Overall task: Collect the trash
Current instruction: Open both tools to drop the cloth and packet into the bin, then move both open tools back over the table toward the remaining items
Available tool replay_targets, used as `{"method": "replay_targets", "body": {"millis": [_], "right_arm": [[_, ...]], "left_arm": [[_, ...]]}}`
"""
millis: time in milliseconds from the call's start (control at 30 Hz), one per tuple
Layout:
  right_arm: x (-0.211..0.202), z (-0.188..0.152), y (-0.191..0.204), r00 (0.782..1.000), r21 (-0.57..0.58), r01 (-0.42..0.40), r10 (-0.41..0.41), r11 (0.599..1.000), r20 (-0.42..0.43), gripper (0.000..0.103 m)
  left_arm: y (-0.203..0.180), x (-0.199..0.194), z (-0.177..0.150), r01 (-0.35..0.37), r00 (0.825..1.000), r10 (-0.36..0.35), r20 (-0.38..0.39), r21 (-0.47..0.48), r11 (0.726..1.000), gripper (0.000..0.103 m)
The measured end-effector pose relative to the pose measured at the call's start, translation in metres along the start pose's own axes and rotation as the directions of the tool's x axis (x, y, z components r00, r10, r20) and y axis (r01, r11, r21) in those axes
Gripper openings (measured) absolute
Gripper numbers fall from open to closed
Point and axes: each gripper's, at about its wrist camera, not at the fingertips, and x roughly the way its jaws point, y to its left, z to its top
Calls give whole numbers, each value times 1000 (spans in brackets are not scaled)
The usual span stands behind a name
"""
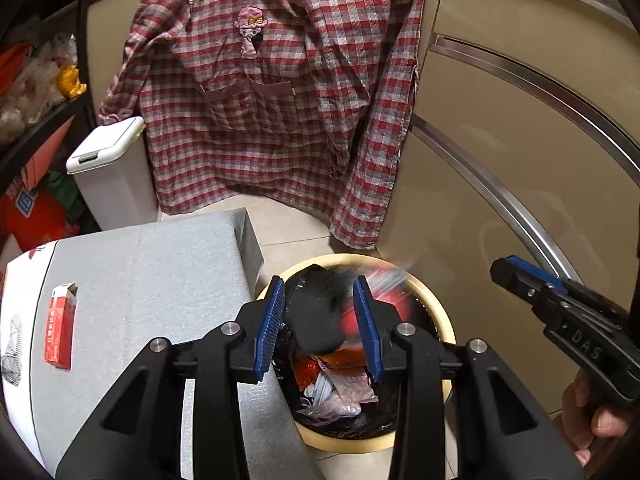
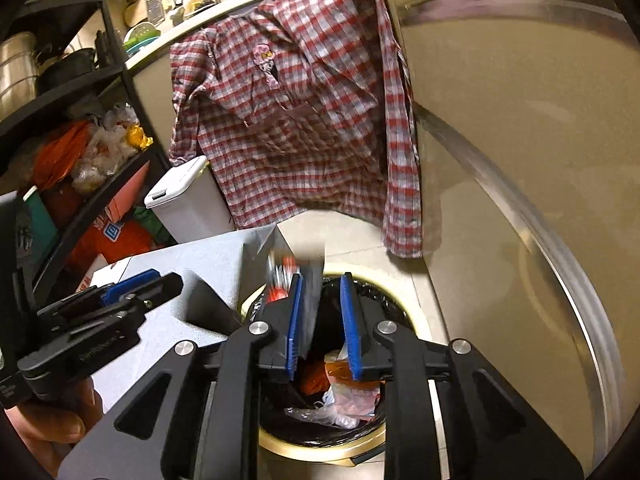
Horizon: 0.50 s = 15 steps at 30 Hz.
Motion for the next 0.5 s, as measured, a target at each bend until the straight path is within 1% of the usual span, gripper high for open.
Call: {"method": "replay_targets", "body": {"millis": [133,267,300,333,500], "right_arm": [[-2,1,-4,1000,21,-10,9,1000,10,22],[-6,1,-1,999,15,-10,10,1000,34,22],[-7,0,0,999,14,-10,9,1000,38,24],[-8,0,2,999,15,-14,13,1000,46,27],[-15,-3,17,996,4,-46,45,999,78,29]], "left_arm": [[1,-5,0,4,1000,-4,6,11,1000,35],[7,-17,-1,3,1000,-3,16,4,1000,35],[10,-22,-1,0,1000,-1,21,2,1000,35],[13,-26,-1,0,1000,0,26,1,1000,35],[39,-69,-8,-32,997,30,71,15,999,35]]}}
